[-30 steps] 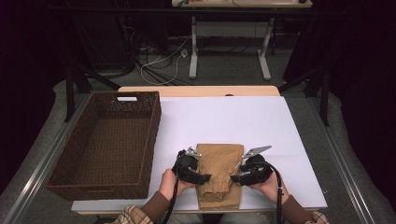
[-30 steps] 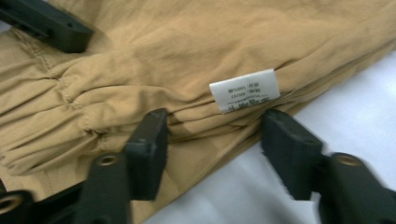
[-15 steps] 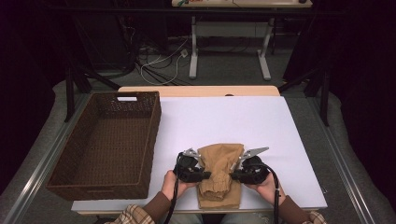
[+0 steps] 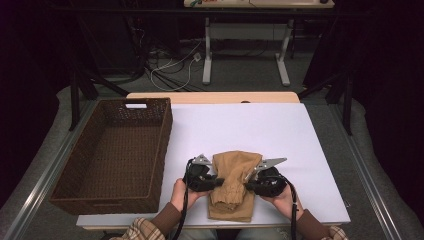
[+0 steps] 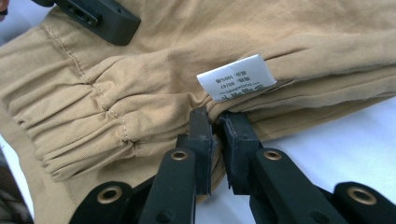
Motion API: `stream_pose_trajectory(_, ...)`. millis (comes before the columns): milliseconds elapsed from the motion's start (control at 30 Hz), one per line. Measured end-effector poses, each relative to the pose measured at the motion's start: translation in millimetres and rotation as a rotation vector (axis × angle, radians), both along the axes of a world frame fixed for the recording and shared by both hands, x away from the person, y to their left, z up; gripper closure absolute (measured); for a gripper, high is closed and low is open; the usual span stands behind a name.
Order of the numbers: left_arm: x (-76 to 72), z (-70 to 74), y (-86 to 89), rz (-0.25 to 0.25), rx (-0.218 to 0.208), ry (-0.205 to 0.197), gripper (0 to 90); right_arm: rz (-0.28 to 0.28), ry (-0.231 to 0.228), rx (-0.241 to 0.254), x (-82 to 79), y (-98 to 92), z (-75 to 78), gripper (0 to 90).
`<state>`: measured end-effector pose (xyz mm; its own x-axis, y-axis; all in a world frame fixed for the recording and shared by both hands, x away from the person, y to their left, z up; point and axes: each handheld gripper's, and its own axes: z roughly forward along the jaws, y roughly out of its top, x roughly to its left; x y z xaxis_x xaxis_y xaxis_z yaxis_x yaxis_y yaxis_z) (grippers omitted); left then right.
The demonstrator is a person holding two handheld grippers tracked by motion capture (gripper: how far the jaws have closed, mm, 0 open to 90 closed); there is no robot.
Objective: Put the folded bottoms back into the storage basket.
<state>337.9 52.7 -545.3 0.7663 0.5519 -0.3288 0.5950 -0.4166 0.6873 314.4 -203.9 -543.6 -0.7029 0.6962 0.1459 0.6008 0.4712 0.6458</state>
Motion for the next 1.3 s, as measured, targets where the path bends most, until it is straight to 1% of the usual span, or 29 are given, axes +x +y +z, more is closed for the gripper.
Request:
stream_pose_trajectory(167, 3.7, 4.4, 1.4, 0.022, -0.002, -0.027, 80.2, -0.008, -0.033, -0.003, 2.3, 2.5, 2.5, 82.4)
stream_pose_trajectory(267, 7.5, 5.9, 2.2, 0.040, -0.008, -0.032, 80.0, -0.017, -0.050, -0.005, 5.6, 4.0, 4.0, 82.1)
stream_pose_trajectory(333, 10.5, 6.0, 2.7, 0.053, -0.002, -0.041, 79.8, -0.024, -0.053, 0.000, 7.9, 5.4, 4.1, 81.8)
stream_pose_trajectory(367, 11.8, 5.7, 2.4, 0.061, 0.000, -0.040, 79.7, -0.030, -0.056, 0.001, 9.2, 6.6, 3.7, 81.6)
stream_pose_trajectory(433, 15.5, 3.4, 2.0, 0.069, 0.021, -0.037, 78.4, -0.024, -0.055, -0.019, 12.6, 8.7, 2.0, 80.3)
stream_pose_trajectory(500, 19.6, -0.9, 2.4, 0.076, 0.041, -0.023, 75.1, -0.018, -0.050, -0.046, 16.6, 10.4, -3.0, 76.1)
stream_pose_trajectory(533, 20.7, -2.4, 2.5, 0.087, 0.049, -0.024, 71.9, -0.012, -0.050, -0.056, 17.8, 10.0, -4.5, 73.3)
stream_pose_trajectory(567, 21.4, -2.9, 2.9, 0.094, 0.060, -0.023, 67.4, -0.014, -0.048, -0.055, 18.0, 9.1, -4.3, 70.2)
stream_pose_trajectory(600, 21.9, -2.6, 3.6, 0.099, 0.064, -0.022, 59.9, -0.012, -0.061, -0.060, 18.0, 8.2, -3.7, 64.3)
stream_pose_trajectory(633, 21.7, -1.3, 4.5, 0.106, 0.067, -0.030, 56.2, -0.014, -0.063, -0.075, 17.4, 7.0, -2.0, 59.8)
stream_pose_trajectory(667, 21.5, -0.4, 4.8, 0.110, 0.069, -0.039, 51.3, -0.015, -0.066, -0.075, 17.4, 4.7, -1.0, 54.2)
stream_pose_trajectory(700, 20.8, 1.5, 4.8, 0.118, 0.073, -0.041, 46.4, -0.018, -0.068, -0.071, 17.3, 3.6, -0.9, 50.9)
stream_pose_trajectory(733, 20.2, 2.5, 4.8, 0.122, 0.072, -0.041, 41.1, -0.026, -0.068, -0.078, 17.2, 1.2, 0.3, 46.3)
stream_pose_trajectory(767, 19.9, 3.8, 5.3, 0.122, 0.075, -0.055, 38.6, -0.026, -0.069, -0.071, 17.1, -0.2, 0.7, 43.8)
stream_pose_trajectory(833, 18.8, 5.9, 5.5, 0.128, 0.072, -0.060, 32.2, -0.033, -0.074, -0.068, 16.2, -4.1, 3.0, 36.6)
stream_pose_trajectory(867, 18.8, 6.5, 6.1, 0.121, 0.067, -0.059, 30.6, -0.031, -0.076, -0.068, 15.9, -5.6, 3.9, 34.4)
stream_pose_trajectory(933, 19.4, 6.8, 6.1, 0.122, 0.067, -0.059, 24.2, -0.030, -0.082, -0.061, 15.0, -8.7, 6.1, 30.6)
stream_pose_trajectory(1000, 19.8, 6.7, 5.7, 0.130, 0.064, -0.054, 20.9, -0.028, -0.090, -0.062, 14.3, -11.1, 7.6, 26.0)
stream_pose_trajectory(1067, 20.3, 6.6, 5.4, 0.128, 0.072, -0.054, 17.7, -0.030, -0.089, -0.057, 13.2, -13.3, 9.0, 23.7)
stream_pose_trajectory(1167, 22.1, 4.2, 4.1, 0.122, 0.085, -0.037, 14.4, -0.023, -0.098, -0.055, 12.0, -16.4, 10.6, 20.6)
stream_pose_trajectory(1200, 22.5, 2.8, 2.8, 0.125, 0.090, -0.022, 12.4, -0.022, -0.096, -0.052, 11.4, -17.4, 11.2, 19.5)
stream_pose_trajectory(1233, 23.2, 1.5, 2.2, 0.117, 0.098, -0.013, 9.4, -0.022, -0.100, -0.049, 10.8, -18.4, 11.4, 18.5)
stream_pose_trajectory(1300, 23.4, -0.1, 0.5, 0.117, 0.102, -0.006, 6.4, -0.017, -0.102, -0.047, 9.9, -20.8, 12.2, 17.2)
